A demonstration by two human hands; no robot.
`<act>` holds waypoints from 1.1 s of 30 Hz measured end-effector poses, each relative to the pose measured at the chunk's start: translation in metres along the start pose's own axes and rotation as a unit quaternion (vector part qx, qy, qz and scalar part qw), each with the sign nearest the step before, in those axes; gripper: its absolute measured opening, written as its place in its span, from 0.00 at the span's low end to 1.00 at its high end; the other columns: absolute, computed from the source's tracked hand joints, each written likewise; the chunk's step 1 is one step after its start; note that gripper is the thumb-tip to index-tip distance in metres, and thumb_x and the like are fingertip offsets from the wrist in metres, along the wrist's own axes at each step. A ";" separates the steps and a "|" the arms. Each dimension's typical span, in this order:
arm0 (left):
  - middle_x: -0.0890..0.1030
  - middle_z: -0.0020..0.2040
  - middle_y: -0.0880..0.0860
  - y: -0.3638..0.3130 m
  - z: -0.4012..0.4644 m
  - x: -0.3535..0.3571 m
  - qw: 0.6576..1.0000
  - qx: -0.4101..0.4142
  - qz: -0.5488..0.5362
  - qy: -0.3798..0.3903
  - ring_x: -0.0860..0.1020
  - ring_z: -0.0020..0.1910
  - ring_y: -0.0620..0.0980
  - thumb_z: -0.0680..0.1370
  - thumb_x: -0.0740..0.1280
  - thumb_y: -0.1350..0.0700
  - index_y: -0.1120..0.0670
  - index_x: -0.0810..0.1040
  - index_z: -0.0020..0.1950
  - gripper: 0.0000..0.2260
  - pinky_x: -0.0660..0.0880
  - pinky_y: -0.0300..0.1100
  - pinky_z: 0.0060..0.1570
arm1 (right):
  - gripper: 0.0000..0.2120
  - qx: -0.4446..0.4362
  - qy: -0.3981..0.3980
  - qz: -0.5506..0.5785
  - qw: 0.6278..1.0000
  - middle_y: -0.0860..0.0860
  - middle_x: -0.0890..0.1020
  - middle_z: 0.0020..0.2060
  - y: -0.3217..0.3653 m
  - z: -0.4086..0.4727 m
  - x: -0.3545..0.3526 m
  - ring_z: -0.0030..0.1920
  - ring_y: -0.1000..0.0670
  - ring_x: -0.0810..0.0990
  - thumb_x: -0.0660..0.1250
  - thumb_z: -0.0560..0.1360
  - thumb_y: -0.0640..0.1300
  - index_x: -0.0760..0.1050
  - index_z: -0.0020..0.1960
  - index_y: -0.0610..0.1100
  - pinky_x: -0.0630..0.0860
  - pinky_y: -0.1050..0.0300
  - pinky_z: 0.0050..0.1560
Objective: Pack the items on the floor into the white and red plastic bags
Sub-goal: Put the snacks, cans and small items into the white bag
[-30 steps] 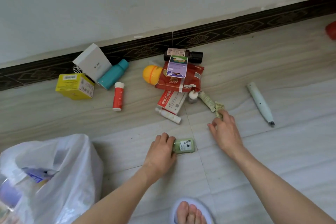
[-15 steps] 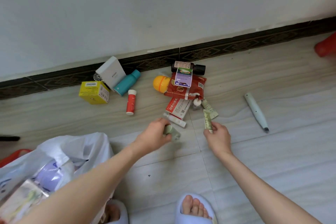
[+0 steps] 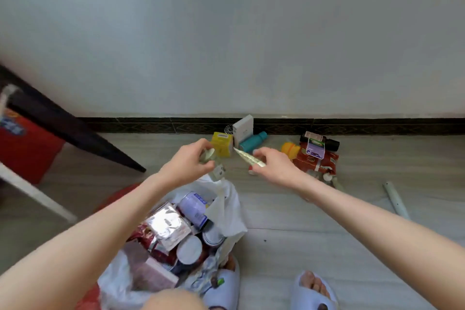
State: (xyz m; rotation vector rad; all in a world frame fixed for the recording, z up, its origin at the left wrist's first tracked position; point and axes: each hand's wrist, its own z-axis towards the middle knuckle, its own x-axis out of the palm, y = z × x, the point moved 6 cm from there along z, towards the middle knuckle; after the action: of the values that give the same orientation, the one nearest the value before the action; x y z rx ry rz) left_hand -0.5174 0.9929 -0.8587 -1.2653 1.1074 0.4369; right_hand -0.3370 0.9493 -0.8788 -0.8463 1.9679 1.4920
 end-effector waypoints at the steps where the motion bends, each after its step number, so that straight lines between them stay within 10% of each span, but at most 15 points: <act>1: 0.78 0.46 0.52 0.015 -0.012 -0.006 0.999 -0.021 -0.021 -0.017 0.75 0.44 0.50 0.74 0.67 0.55 0.55 0.72 0.57 0.13 0.68 0.39 0.42 | 0.21 -0.015 0.016 -0.025 0.999 0.44 0.76 0.62 0.016 0.002 0.007 0.61 0.45 0.74 0.64 0.73 0.43 0.70 0.65 0.41 0.69 0.56 0.59; 11: 0.78 0.43 0.51 0.200 -0.138 0.026 0.917 -0.330 -0.167 -0.147 0.75 0.42 0.48 0.75 0.66 0.54 0.52 0.71 0.50 0.07 0.74 0.46 0.43 | 0.12 -0.115 0.090 -0.122 0.982 0.40 0.72 0.54 0.107 0.015 0.210 0.54 0.38 0.74 0.57 0.76 0.40 0.70 0.57 0.37 0.70 0.49 0.47; 16: 0.79 0.46 0.51 0.201 -0.132 0.046 0.916 -0.317 -0.182 -0.167 0.76 0.47 0.50 0.74 0.67 0.52 0.53 0.73 0.54 0.11 0.72 0.45 0.45 | 0.09 -0.120 0.040 -0.154 0.980 0.42 0.72 0.52 0.089 0.013 0.221 0.53 0.41 0.72 0.57 0.77 0.39 0.70 0.55 0.38 0.72 0.48 0.46; 22: 0.75 0.57 0.52 0.206 -0.126 0.045 0.928 -0.328 0.080 -0.157 0.65 0.58 0.54 0.76 0.61 0.50 0.51 0.74 0.59 0.13 0.59 0.48 0.54 | 0.14 -0.180 0.135 -0.224 0.948 0.41 0.74 0.57 0.073 0.012 0.241 0.56 0.39 0.74 0.56 0.76 0.37 0.72 0.59 0.37 0.75 0.46 0.49; 29: 0.63 0.71 0.58 0.231 -0.169 0.034 0.911 -0.372 0.078 -0.162 0.59 0.69 0.58 0.73 0.68 0.49 0.52 0.61 0.71 0.29 0.57 0.56 0.63 | 0.04 -0.284 -0.154 -0.268 0.907 0.44 0.81 0.41 0.082 0.004 0.178 0.44 0.42 0.80 0.70 0.63 0.37 0.77 0.38 0.41 0.69 0.50 0.52; 33: 0.65 0.70 0.62 0.256 -0.204 0.052 0.860 -0.474 -0.156 -0.103 0.63 0.69 0.62 0.72 0.71 0.49 0.57 0.53 0.74 0.38 0.62 0.54 0.63 | 0.28 -0.086 -0.175 -0.281 0.940 0.40 0.76 0.59 0.053 0.007 0.151 0.60 0.40 0.75 0.76 0.61 0.44 0.73 0.59 0.39 0.71 0.44 0.62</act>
State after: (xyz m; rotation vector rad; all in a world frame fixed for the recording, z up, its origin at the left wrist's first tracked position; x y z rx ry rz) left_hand -0.7811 0.8722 -1.0196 -2.1555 0.4470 0.9034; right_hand -0.4767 0.9410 -0.9566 -1.0242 1.2146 1.3574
